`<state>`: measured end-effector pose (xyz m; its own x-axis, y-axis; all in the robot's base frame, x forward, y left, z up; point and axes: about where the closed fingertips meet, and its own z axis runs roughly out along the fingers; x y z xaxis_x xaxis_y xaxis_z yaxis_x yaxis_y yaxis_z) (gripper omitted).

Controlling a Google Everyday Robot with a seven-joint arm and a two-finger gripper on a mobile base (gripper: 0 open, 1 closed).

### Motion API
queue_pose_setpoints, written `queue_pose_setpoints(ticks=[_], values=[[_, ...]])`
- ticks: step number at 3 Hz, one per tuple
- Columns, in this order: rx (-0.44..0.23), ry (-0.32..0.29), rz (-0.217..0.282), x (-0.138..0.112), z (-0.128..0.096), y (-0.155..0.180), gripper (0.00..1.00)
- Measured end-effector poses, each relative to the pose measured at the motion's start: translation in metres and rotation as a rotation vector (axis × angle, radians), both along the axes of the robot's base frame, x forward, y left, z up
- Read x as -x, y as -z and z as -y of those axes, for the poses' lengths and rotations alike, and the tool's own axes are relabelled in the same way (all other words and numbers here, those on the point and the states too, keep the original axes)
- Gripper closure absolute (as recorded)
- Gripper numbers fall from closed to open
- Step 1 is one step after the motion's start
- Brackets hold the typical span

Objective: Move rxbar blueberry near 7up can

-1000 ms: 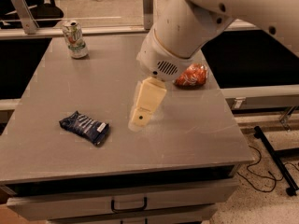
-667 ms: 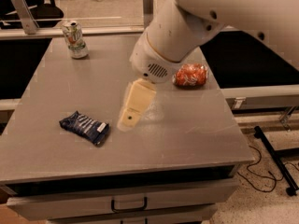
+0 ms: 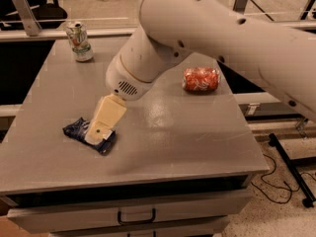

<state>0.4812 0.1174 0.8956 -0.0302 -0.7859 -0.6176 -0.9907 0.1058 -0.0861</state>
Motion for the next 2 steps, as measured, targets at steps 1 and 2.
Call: queue_pose_setpoints(ticks=[1,2], values=[[-0.027,0.043,-0.035,-0.006,-0.022,0.022,0.00],[-0.035,0.090,-0.068,-0.005,-0.038,0.042,0.00]])
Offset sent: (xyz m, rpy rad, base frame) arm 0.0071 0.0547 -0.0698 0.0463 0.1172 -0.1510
